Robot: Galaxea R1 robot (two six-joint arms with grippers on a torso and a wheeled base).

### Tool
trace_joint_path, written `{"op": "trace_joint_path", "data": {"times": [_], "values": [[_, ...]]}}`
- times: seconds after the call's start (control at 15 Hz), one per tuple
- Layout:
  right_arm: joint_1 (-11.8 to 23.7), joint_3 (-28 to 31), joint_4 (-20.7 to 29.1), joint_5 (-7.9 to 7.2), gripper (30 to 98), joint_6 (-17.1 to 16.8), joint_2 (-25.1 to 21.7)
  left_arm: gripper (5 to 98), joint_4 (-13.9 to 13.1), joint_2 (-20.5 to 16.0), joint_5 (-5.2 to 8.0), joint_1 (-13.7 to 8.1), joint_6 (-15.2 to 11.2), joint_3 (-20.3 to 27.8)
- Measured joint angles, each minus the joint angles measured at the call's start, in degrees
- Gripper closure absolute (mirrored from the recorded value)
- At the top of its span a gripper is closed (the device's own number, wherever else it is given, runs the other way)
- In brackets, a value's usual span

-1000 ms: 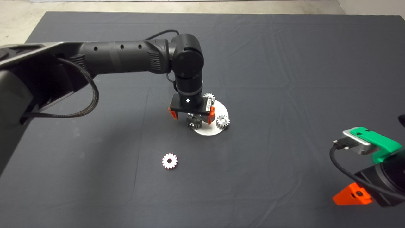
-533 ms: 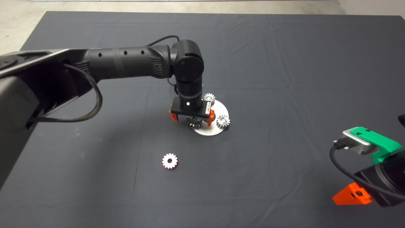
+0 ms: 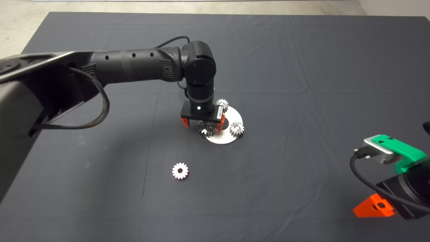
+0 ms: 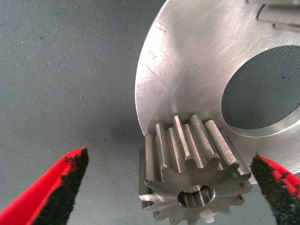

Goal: Remove an incorrectly installed larger gear and replace it with the correct smaller gear

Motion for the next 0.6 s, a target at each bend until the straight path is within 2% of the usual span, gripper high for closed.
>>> {"op": "trace_joint_path", "data": {"times": [0.07,0.27,0.33,0.53,0.6], "values": [[0.0,0.0,0.0,-0.02,31.6,0.0,0.0,18.5,0.0,0.0,0.0,0.0,0.4,0.0],[0.0,0.0,0.0,-0.02,31.6,0.0,0.0,19.1,0.0,0.0,0.0,0.0,0.8,0.0],[0.0,0.0,0.0,-0.02,31.6,0.0,0.0,22.7,0.0,0.0,0.0,0.0,0.8,0.0],[0.0,0.0,0.0,-0.02,31.6,0.0,0.0,23.8,0.0,0.0,0.0,0.0,1.0,0.0],[0.0,0.0,0.0,-0.02,31.6,0.0,0.0,27.0,0.0,0.0,0.0,0.0,1.0,0.0]]}}
